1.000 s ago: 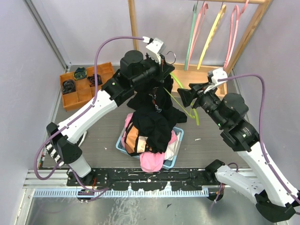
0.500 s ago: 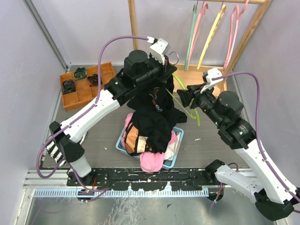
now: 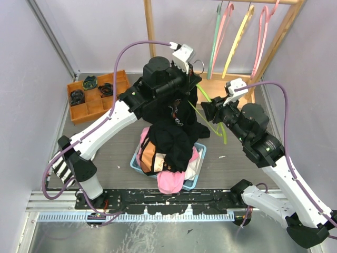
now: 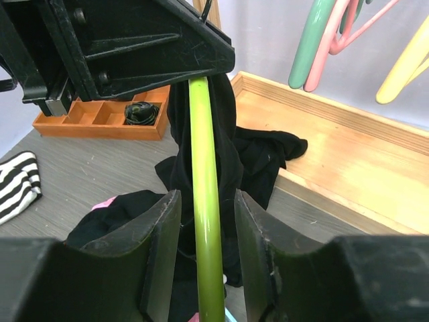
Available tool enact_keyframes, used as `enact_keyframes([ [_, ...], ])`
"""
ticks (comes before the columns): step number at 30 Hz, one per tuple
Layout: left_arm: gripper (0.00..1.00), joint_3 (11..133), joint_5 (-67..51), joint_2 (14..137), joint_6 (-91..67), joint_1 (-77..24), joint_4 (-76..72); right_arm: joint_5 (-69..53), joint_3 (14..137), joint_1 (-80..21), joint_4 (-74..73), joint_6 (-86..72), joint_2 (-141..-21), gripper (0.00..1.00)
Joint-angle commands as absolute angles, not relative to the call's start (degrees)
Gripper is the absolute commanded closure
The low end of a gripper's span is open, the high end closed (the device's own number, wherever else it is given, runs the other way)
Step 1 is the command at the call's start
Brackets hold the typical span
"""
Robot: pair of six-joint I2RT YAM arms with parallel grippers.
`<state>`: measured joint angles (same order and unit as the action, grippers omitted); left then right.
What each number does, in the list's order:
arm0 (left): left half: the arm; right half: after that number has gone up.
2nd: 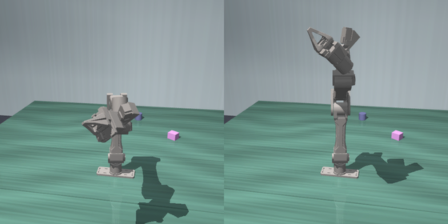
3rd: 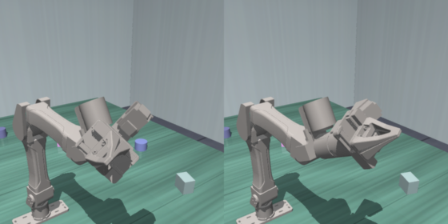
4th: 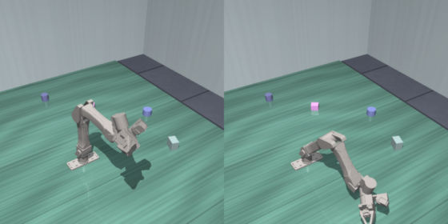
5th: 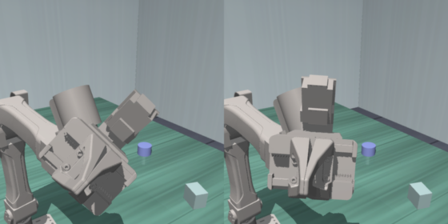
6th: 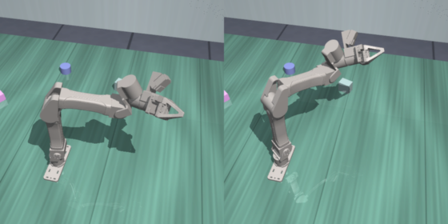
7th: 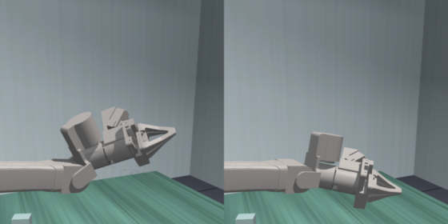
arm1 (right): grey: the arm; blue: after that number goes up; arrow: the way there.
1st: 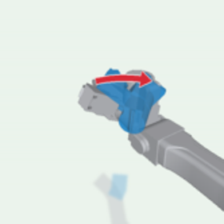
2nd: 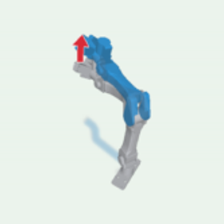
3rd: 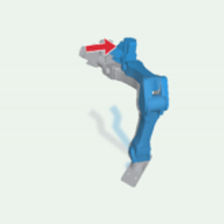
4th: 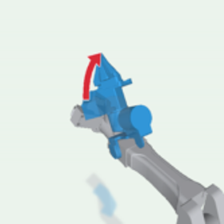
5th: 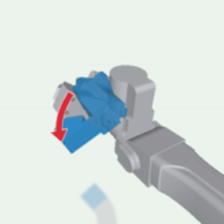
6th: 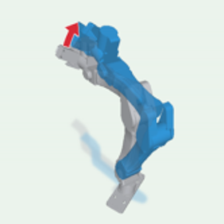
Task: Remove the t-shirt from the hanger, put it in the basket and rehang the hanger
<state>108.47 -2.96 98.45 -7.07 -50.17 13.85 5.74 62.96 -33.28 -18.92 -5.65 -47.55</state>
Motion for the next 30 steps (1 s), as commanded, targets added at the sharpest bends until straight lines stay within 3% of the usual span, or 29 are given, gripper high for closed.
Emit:
enact_keyframes([
  [1, 1.00, 111.79, -2.90, 98.46, -6.57, -50.95, 11.62, 7.34, 63.07, -33.35, -16.44, -4.35, -46.54, 0.58],
  [20, 1.00, 111.98, -3.93, 97.90, -6.68, -51.17, 12.61, 8.26, 63.41, -33.35, -15.77, -3.74, -45.62, 0.78],
  [30, 1.00, 112.24, -3.37, 97.89, -6.35, -51.23, 13.57, 8.06, 63.37, -33.34, -15.56, -3.76, -44.77, 0.95],
])
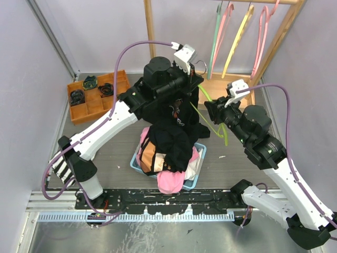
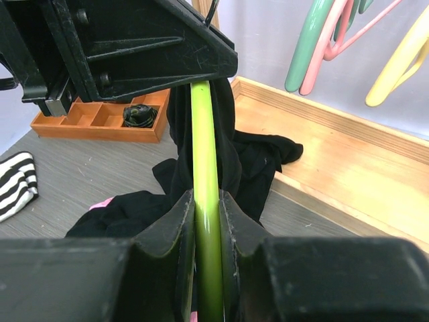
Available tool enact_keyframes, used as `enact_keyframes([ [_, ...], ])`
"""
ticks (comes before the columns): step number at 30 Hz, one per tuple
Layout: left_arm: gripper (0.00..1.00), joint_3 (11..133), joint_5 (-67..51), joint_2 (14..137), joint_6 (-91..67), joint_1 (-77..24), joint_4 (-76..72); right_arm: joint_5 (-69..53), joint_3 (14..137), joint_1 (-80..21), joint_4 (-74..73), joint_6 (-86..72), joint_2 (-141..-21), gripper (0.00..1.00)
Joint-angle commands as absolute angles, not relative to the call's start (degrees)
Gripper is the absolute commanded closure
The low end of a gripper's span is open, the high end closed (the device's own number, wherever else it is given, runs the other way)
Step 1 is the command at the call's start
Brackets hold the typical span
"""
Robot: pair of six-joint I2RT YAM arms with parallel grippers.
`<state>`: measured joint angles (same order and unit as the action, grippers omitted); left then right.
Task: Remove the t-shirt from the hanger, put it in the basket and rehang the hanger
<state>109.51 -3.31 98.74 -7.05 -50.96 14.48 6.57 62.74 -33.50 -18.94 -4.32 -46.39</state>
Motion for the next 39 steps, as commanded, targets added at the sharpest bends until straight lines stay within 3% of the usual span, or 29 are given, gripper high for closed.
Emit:
enact_keyframes([
  [1, 1.00, 112.21, -3.14, 97.89, -6.25, -51.16, 13.64, 8.15, 63.36, -33.38, -15.56, -3.90, -44.60, 0.97],
  [7, 0.91, 112.46, -1.92, 98.07, -5.69, -51.19, 14.47, 8.65, 63.10, -33.40, -14.89, -4.46, -43.53, 0.99],
  [16, 0.57, 111.78, -0.39, 97.67, -4.88, -51.09, 14.29, 9.67, 62.49, -33.35, -13.11, -4.92, -42.34, 0.99],
  [20, 0.48, 110.62, 0.03, 96.88, -4.58, -51.12, 13.89, 10.72, 62.27, -33.38, -12.35, -4.65, -41.69, 0.99],
  [39, 0.33, 91.83, -0.73, 84.84, -4.26, -51.10, 2.45, 10.55, 63.49, -33.39, -10.61, -2.56, -40.65, 0.99],
])
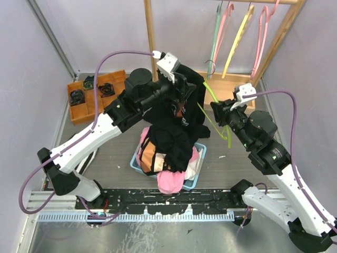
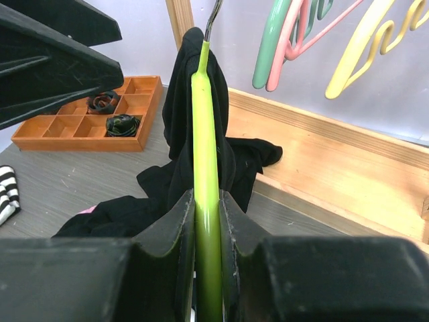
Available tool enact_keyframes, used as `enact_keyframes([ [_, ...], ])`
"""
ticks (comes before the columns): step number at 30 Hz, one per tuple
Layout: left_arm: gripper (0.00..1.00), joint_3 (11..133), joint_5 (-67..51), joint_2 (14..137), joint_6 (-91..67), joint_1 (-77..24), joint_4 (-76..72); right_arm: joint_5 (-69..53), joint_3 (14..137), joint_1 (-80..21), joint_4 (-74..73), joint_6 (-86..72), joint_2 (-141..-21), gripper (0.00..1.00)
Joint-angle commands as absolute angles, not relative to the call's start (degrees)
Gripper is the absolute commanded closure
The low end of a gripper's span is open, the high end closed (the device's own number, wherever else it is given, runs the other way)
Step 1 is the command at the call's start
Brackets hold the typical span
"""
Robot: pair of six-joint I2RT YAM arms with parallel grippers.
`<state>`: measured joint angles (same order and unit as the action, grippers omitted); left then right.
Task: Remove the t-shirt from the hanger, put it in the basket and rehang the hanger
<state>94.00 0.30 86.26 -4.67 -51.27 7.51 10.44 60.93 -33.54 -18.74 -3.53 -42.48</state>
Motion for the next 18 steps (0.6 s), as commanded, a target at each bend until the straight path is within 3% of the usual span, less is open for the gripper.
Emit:
enact_keyframes([
  [1, 0.33, 91.33, -0.86, 85.07, -4.29, -51.13, 2.08, 10.13, 63.49, -33.40, -10.55, -2.51, -40.55, 0.99],
  [18, 0.31, 93.71, 3.76, 92.82, -1.27, -51.01, -2.11, 7.35, 63.92, -33.40, -10.70, -2.63, -38.82, 0.99],
])
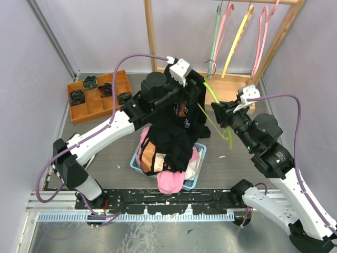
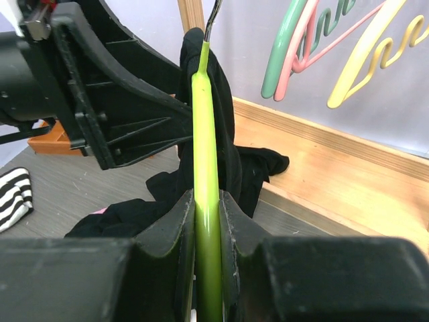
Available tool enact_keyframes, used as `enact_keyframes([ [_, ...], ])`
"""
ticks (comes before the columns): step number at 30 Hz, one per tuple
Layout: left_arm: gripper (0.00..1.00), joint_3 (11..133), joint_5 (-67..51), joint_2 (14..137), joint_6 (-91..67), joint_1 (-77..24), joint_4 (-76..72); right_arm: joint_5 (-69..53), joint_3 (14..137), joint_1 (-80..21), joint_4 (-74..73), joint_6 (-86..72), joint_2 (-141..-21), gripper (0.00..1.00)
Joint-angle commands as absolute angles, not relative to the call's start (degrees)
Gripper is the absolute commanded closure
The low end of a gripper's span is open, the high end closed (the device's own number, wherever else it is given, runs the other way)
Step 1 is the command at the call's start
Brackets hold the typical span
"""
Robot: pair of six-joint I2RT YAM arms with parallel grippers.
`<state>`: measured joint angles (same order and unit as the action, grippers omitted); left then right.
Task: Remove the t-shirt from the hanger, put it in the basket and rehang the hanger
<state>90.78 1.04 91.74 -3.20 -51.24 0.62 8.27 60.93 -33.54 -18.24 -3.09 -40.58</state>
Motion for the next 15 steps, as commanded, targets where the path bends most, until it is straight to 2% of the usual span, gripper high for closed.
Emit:
enact_keyframes([
  [1, 0.32, 94.01, 4.32, 93.04, -1.07, -50.96, -2.18, 7.18, 63.98, -33.40, -10.80, -2.64, -38.72, 0.99],
  [4, 0.38, 94.60, 5.37, 93.49, -0.88, -50.85, -2.54, 6.99, 63.98, -33.40, -11.11, -2.80, -38.35, 0.99],
  [6, 0.53, 95.33, 5.43, 93.89, -0.88, -50.65, -2.40, 6.94, 63.98, -33.40, -11.29, -2.81, -38.09, 0.99],
  [9, 0.84, 96.50, 5.79, 94.43, -0.88, -50.60, -1.83, 7.09, 63.85, -33.40, -11.66, -2.81, -37.60, 0.99],
  [10, 0.91, 96.69, 6.01, 94.46, -0.88, -50.60, -1.66, 7.23, 63.74, -33.41, -11.76, -2.81, -37.43, 0.99],
  [12, 0.97, 96.77, 6.18, 94.29, -0.88, -50.53, -1.37, 7.74, 63.63, -33.40, -12.05, -2.80, -37.07, 0.99],
  [15, 0.97, 96.05, 6.17, 93.44, -0.94, -50.47, -1.10, 8.92, 63.55, -33.40, -12.59, -2.63, -36.75, 0.99],
])
